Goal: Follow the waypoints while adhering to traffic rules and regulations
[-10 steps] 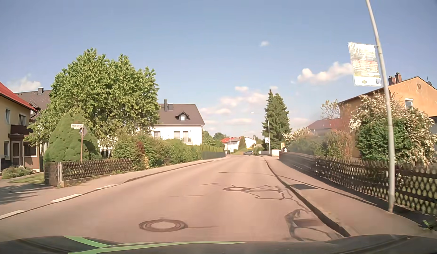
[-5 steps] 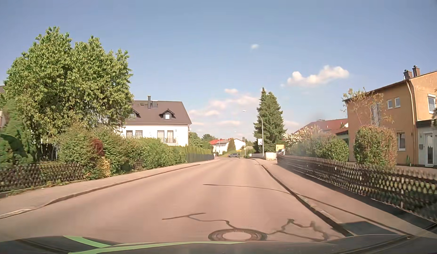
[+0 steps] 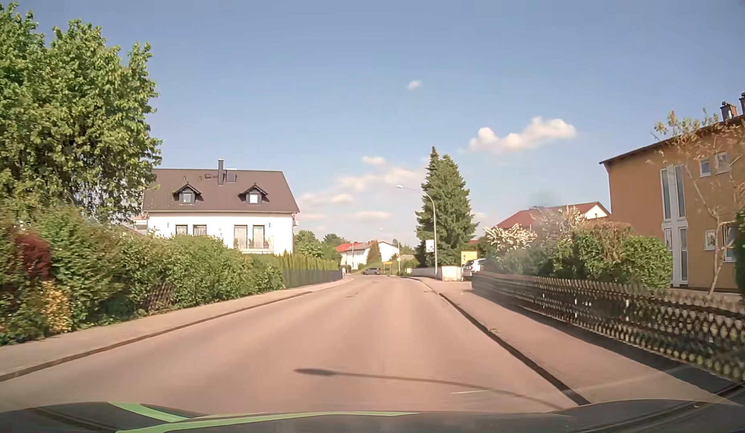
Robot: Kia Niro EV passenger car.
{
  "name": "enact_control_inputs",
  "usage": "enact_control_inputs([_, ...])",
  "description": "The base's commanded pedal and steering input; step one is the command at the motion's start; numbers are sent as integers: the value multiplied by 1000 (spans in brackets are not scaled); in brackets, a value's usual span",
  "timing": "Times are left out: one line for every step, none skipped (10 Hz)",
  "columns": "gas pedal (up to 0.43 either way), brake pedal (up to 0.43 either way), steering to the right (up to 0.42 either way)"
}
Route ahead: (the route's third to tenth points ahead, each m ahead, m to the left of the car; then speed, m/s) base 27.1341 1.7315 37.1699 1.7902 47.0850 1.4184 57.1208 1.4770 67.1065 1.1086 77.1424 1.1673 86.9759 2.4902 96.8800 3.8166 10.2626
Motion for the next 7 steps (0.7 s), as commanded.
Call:
enact_control_inputs([47, 0, 35])
enact_control_inputs([47, 0, 35])
enact_control_inputs([47, 0, 32])
enact_control_inputs([47, 0, 27])
enact_control_inputs([47, 0, 21])
enact_control_inputs([47, 0, 15])
enact_control_inputs([47, 0, 11])
